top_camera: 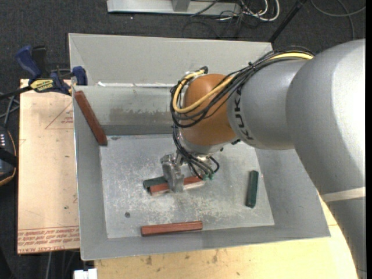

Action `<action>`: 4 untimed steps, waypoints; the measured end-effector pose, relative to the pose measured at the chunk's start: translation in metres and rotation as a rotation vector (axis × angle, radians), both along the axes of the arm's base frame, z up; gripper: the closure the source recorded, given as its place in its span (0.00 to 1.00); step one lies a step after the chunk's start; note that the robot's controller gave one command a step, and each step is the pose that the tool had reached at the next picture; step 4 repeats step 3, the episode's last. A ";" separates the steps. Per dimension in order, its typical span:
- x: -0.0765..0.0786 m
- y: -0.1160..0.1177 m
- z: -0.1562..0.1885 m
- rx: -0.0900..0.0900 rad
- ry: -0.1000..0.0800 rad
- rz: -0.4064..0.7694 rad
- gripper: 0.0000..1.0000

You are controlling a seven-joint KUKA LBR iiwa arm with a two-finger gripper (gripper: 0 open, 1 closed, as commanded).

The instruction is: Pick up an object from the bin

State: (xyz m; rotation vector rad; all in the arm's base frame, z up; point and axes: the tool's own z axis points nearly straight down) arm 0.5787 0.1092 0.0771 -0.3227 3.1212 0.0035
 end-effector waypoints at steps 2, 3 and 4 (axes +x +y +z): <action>-0.003 -0.001 -0.007 -0.001 0.002 -0.001 1.00; -0.003 -0.001 -0.007 -0.001 0.002 -0.001 1.00; -0.003 -0.001 -0.007 -0.001 0.002 -0.001 1.00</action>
Offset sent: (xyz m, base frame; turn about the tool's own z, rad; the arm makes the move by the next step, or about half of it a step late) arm 0.0000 0.0000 0.0000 0.0000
